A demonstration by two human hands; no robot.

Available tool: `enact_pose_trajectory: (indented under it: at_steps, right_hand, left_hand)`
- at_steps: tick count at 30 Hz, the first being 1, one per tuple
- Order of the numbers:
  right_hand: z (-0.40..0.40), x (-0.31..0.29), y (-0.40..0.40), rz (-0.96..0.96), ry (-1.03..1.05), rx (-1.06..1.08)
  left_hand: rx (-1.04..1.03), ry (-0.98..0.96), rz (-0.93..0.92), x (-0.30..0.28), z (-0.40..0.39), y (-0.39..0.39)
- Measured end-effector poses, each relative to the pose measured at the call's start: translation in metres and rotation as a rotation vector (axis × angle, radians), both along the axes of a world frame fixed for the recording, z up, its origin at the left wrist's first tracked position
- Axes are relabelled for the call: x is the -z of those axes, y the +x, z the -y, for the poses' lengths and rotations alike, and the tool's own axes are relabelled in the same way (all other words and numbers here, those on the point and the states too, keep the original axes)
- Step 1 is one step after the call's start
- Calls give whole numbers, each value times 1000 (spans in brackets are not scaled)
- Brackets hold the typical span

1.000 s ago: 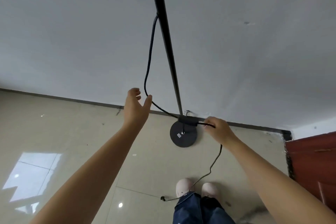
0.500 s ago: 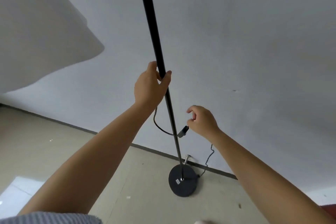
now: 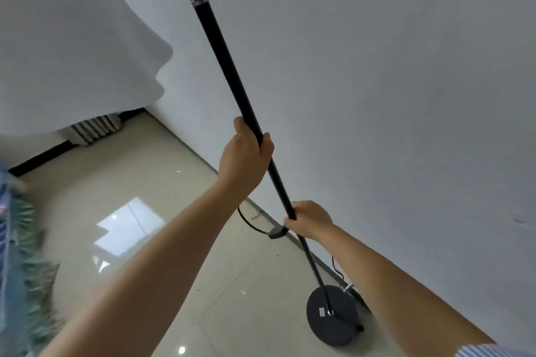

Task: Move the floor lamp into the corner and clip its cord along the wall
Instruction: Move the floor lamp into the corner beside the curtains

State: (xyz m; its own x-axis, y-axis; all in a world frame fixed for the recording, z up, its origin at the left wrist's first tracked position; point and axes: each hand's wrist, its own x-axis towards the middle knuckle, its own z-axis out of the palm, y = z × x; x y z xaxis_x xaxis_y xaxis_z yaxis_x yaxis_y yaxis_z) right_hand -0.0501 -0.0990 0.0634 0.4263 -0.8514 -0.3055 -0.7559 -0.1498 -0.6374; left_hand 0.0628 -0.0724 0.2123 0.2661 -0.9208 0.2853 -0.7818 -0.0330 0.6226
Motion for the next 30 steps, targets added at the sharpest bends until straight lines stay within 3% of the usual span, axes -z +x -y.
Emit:
enact_pose_trajectory:
  at_steps: [4,16,25,30]
  right_hand:
    - [-5,9,53,82,52,-32]
    - [4,3,263,-86,-172,-254]
    - [63,-40,465,-66,-258,-366]
    - [126,-38,583,-36,-258,-430]
  left_hand:
    - [-107,3,-140,3,-9,53]
    - [-178,-53,-285,6,-8,286]
    - [-319,-266,-159,-28,53,488]
    - [-434,-270,-114,-24,113,604]
